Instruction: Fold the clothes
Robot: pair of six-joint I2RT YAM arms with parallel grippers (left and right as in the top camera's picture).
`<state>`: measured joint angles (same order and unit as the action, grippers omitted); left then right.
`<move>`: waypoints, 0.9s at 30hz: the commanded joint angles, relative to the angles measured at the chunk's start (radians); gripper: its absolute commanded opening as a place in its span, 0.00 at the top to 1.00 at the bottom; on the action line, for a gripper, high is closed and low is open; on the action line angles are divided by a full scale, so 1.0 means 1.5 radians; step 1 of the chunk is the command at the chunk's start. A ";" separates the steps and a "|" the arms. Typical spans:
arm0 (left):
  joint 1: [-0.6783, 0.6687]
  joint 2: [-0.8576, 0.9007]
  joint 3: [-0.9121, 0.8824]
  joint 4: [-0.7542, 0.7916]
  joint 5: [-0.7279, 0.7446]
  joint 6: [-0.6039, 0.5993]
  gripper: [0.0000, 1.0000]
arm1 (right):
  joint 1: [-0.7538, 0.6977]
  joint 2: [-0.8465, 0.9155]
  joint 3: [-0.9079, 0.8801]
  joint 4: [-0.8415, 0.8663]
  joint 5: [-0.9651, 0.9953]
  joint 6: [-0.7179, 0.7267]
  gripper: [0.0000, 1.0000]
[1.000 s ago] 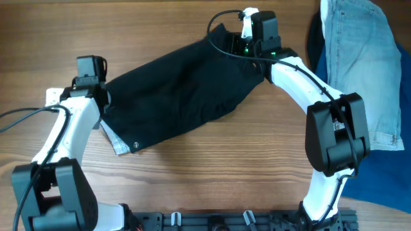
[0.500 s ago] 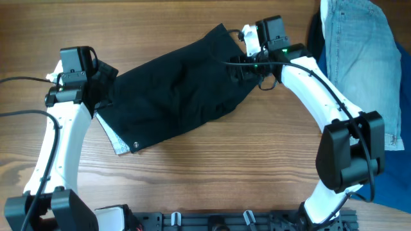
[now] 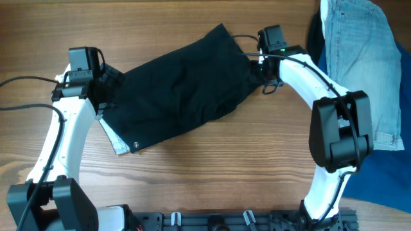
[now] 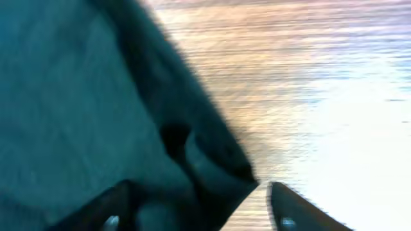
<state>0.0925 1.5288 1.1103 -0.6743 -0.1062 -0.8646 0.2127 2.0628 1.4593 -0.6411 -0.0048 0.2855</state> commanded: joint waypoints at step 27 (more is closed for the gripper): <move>-0.003 0.007 0.002 -0.022 0.002 0.016 0.00 | -0.195 0.070 -0.009 -0.186 0.027 0.202 0.96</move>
<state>0.0925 1.5291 1.1103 -0.6846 -0.1059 -0.8646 -0.0021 2.1147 1.4857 -0.8825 -0.0185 0.5213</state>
